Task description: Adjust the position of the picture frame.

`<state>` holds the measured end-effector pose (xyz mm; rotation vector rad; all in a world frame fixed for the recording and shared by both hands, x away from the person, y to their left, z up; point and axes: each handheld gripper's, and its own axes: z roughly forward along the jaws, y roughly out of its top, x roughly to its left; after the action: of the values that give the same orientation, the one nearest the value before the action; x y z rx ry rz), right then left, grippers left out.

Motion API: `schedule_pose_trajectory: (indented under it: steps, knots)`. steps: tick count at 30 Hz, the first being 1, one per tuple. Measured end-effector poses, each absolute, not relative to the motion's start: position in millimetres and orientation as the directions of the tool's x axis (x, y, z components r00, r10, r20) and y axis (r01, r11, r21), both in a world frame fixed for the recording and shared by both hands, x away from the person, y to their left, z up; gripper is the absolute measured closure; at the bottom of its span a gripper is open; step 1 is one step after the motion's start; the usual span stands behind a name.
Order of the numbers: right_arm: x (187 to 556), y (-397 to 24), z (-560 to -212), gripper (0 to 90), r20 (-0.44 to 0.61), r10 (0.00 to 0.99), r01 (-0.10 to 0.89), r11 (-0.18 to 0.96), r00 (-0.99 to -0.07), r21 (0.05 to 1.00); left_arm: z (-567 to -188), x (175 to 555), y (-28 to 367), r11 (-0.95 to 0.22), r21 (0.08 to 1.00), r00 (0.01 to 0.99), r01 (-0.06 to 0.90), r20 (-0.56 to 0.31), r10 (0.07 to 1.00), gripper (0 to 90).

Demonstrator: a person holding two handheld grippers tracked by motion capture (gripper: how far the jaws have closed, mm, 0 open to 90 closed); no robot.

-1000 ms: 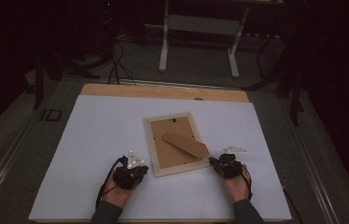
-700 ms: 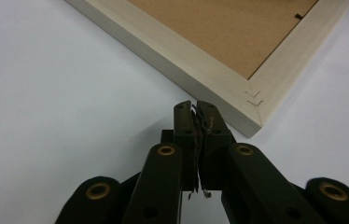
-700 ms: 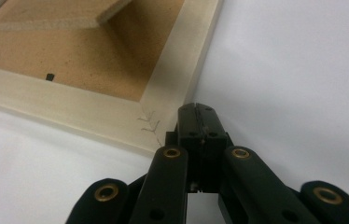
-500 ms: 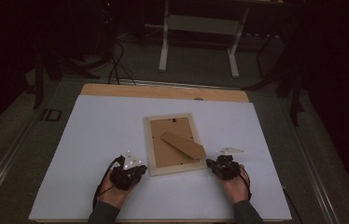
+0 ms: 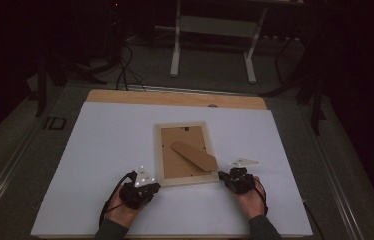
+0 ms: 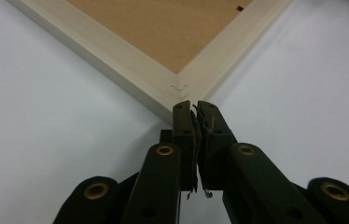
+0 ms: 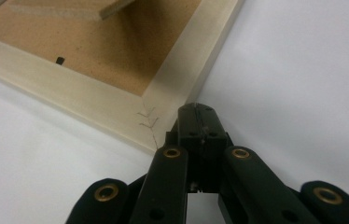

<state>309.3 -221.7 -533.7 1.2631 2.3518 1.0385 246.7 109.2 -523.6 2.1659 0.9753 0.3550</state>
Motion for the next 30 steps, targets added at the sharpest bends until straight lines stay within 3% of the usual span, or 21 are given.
schedule_pose_trajectory:
  steps: [17, 30]
  knots:
    - [301.2, -201.6, -534.0, 90.0, 0.057, 0.737, 0.548, 0.446, -0.673, 0.707, -531.7, 256.6, 118.8, -0.448, 0.666, 0.608, 0.596, -0.009, 0.794, 88.2]
    - [294.1, -179.7, -534.7, 90.0, 0.035, 0.689, 0.503, 0.493, -0.724, 0.710, -532.4, 269.3, 134.6, -0.374, 0.672, 0.538, 0.639, -0.044, 0.842, 88.0]
